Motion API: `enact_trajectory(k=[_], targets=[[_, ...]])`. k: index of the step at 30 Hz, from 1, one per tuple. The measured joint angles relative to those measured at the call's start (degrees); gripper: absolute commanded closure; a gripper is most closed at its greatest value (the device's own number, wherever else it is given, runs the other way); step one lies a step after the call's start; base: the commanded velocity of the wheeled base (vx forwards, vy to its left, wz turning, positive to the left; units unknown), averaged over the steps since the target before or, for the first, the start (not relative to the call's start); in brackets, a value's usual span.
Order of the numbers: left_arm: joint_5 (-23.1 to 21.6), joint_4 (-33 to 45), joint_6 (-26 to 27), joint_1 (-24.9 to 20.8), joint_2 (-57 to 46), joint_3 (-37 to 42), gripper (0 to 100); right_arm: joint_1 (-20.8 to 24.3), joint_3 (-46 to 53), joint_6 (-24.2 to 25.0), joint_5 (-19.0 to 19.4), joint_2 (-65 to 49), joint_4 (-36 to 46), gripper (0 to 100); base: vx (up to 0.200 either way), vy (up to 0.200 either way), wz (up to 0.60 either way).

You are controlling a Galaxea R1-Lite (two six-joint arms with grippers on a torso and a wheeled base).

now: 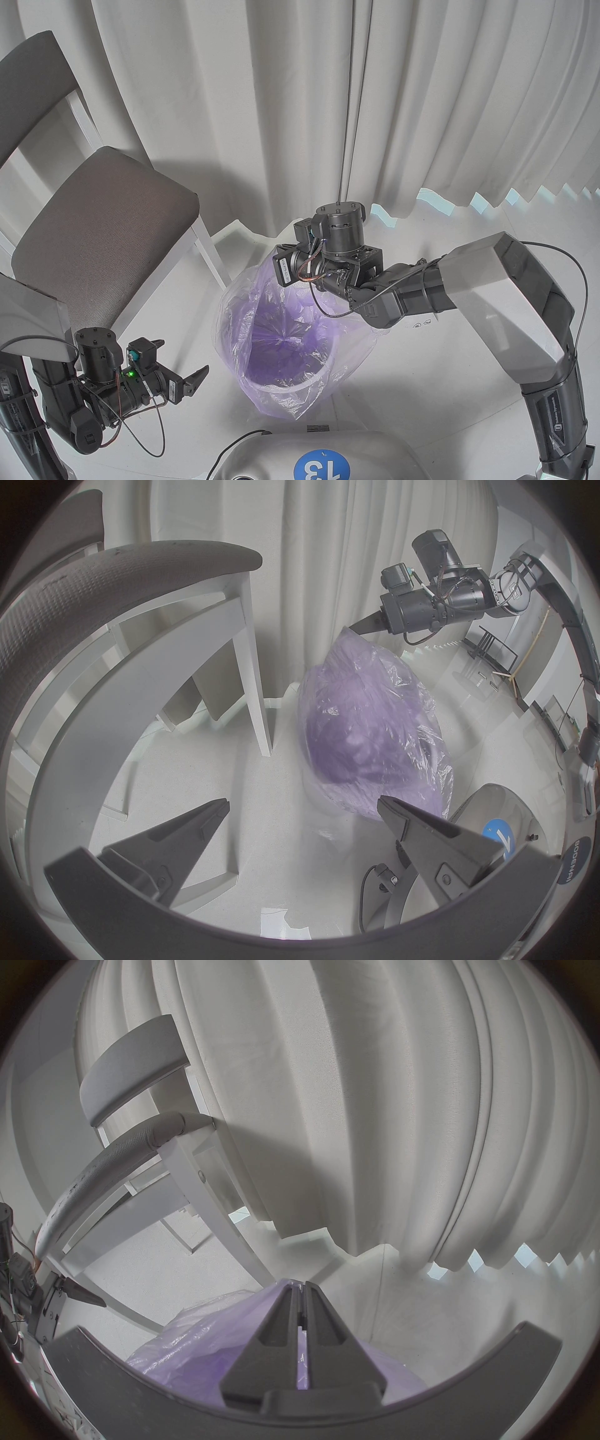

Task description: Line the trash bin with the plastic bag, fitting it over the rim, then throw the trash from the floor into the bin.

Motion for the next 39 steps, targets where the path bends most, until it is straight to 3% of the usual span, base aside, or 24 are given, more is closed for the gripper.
enact_trajectory(k=[13,22,32,39], targets=[[0.1,0.0,-0.2,-1.3,-0.2,-0.1,0,0.4,-2.6,2.1,-1.4,2.1,-5.2,0,0.000,0.000,0.00],[0.2,0.0,-1.0,-2.9,-0.7,-0.6,0,0.3,9.8,0.8,-0.5,-3.8,4.9,0,0.000,0.000,0.00],[1.4,0.0,-4.9,-7.4,-2.5,-1.4,0,-1.9,24.9,-0.4,-0.3,-13.9,0.5,0,0.000,0.000,0.00],[5.9,0.1,-6.9,-12.1,-2.9,-7.2,0,-4.3,32.9,-0.8,-0.2,-19.7,-0.6,0,0.000,0.000,0.00]])
